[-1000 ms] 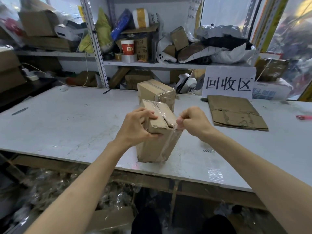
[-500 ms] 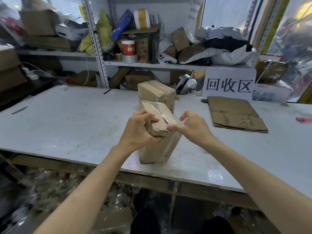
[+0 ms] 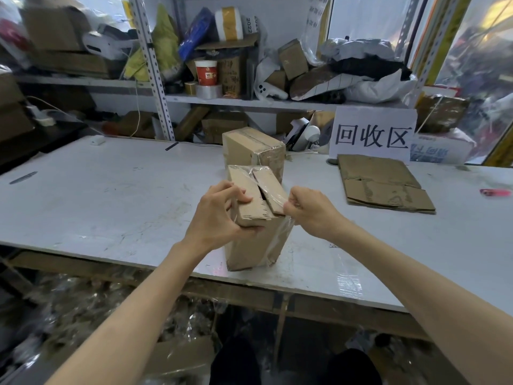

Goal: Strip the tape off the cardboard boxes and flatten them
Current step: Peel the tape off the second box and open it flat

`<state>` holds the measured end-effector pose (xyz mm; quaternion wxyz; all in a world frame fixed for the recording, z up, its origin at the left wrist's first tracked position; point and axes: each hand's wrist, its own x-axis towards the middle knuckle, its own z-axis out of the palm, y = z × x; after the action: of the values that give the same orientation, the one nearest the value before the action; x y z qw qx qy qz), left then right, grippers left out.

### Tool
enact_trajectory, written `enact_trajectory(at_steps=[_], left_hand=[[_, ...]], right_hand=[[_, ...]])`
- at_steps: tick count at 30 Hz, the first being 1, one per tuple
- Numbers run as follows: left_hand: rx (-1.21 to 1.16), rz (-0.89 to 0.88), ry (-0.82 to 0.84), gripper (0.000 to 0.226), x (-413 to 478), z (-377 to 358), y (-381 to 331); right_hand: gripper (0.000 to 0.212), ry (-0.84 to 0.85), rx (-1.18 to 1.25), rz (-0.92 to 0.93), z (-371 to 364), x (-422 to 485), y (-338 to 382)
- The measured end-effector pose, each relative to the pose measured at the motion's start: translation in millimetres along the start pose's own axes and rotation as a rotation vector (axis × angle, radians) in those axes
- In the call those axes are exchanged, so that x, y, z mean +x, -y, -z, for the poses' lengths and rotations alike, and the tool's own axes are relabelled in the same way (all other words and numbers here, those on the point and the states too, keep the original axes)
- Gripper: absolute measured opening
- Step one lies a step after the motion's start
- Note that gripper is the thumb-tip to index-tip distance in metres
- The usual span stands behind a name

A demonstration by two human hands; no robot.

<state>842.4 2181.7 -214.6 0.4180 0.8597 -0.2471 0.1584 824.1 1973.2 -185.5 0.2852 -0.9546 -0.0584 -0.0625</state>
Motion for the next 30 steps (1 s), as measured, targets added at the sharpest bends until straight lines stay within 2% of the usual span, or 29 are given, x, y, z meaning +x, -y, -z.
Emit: enact_trajectory(at_steps=[4, 7, 10, 14, 15, 17, 19, 20, 23, 24, 25, 28, 30], left_hand=[[0.004, -0.004, -0.006, 0.058, -0.7, -3.1, -2.9], [0.005, -0.018, 0.013, 0.058, 3.1, -5.3, -6.8], [-0.025, -0.001, 0.017, 0.057, 3.9, -4.2, -4.5], [-0.064, -0.004, 0.053, 0.053, 3.5, -3.5, -4.0], [-0.091, 0.006, 0.077, 0.048, 4.3, -3.1, -5.3], [-0.173, 0.055, 0.096, 0.028, 7.7, -1.8, -9.6], [-0.195, 0.138, 0.016, 0.017, 14.9, -1.1, -11.2], [-0.184, 0.199, -0.024, 0.027, 19.1, -0.3, -9.9], [-0.324, 0.571, 0.042, 0.105, 30.8, 4.4, -5.7], [-0.369, 0.669, 0.073, 0.125, 34.5, 6.5, -6.2], [-0.392, 0.723, 0.069, 0.136, 38.3, 9.2, -7.0], [-0.429, 0.759, -0.074, 0.144, 51.0, 18.0, -6.5], [-0.417, 0.711, -0.148, 0.133, 53.6, 20.5, -5.7]], right_hand=[[0.014, -0.065, 0.066, 0.003, -0.5, 1.2, -3.5], [0.025, -0.111, -0.057, 0.020, 4.0, 4.9, -2.2], [0.020, -0.121, -0.163, 0.106, 7.4, 3.8, -1.1], [0.047, -0.086, -0.002, 0.019, 7.8, 5.2, 7.6], [0.050, -0.098, -0.027, -0.005, 6.9, 8.1, 11.3], [0.041, -0.162, -0.198, -0.028, 2.4, 15.0, 16.8], [0.023, -0.203, -0.288, -0.019, 0.0, 21.3, 21.6], [0.017, -0.209, -0.297, -0.004, -0.2, 23.1, 22.7], [0.015, -0.285, -0.258, 0.077, -0.1, 21.6, 20.4], [0.016, -0.332, -0.213, 0.109, 0.6, 18.5, 20.5], [0.017, -0.384, -0.175, 0.155, 1.3, 15.1, 21.3], [0.016, -0.492, -0.125, 0.304, 1.9, 7.0, 24.3], [0.012, -0.473, -0.069, 0.317, 2.4, 6.2, 25.6]])
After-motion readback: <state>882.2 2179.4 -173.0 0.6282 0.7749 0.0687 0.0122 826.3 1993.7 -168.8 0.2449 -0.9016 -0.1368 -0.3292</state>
